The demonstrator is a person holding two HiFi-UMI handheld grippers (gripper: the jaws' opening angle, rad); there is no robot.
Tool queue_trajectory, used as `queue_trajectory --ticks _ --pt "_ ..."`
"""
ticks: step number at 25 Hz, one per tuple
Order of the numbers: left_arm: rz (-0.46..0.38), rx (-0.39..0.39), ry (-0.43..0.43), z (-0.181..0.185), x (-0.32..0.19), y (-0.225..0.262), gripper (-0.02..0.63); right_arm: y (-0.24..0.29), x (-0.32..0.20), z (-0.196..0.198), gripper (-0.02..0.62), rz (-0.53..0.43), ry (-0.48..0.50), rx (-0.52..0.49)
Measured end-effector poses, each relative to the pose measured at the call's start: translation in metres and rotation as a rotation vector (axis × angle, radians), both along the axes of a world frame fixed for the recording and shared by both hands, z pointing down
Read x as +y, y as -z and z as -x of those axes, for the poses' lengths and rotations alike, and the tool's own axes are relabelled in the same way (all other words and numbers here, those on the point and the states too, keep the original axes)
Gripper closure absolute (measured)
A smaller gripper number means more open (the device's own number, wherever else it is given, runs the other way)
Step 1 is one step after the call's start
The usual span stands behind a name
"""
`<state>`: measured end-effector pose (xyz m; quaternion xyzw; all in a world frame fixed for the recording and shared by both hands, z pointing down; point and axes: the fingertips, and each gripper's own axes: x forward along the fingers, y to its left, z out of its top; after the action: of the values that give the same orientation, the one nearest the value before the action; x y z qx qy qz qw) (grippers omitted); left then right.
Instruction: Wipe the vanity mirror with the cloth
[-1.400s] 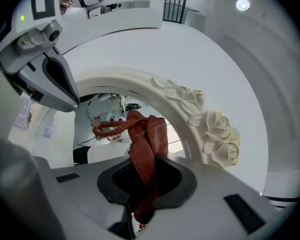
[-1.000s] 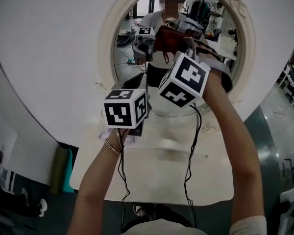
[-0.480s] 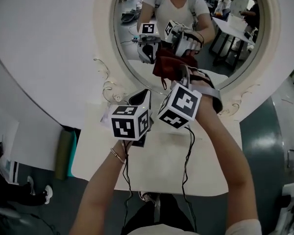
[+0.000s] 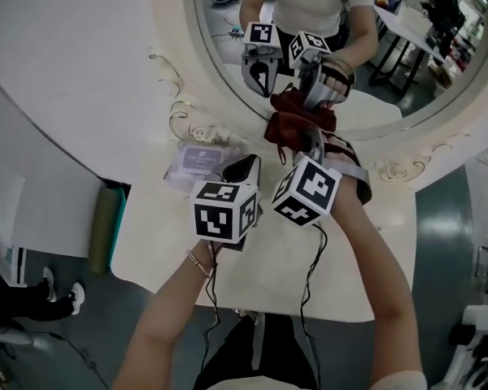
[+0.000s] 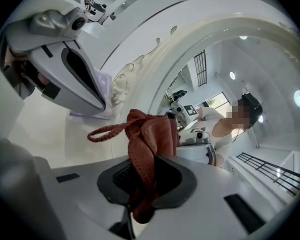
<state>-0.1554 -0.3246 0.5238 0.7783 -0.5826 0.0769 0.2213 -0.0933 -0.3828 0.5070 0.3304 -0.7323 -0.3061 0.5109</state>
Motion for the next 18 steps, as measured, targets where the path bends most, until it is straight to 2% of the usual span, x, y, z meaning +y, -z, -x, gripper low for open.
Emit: queue_trajectory --ticks 9,13,18 --pt "0.025 -0.007 0.027 0.006 0.002 0.005 0.6 -0.016 0.011 -0.004 0.535 0.081 0.011 0.022" --pt "-0.021 0.003 0.04 0.003 -0.01 0.046 0.6 0.027 0.007 -0.017 0.535 0.054 -0.009 -0.024" --pt "-0.1 0.014 0.03 -0.007 -0.017 0.102 0.6 0.103 0.007 -0.035 0.535 -0.048 -0.028 -0.042"
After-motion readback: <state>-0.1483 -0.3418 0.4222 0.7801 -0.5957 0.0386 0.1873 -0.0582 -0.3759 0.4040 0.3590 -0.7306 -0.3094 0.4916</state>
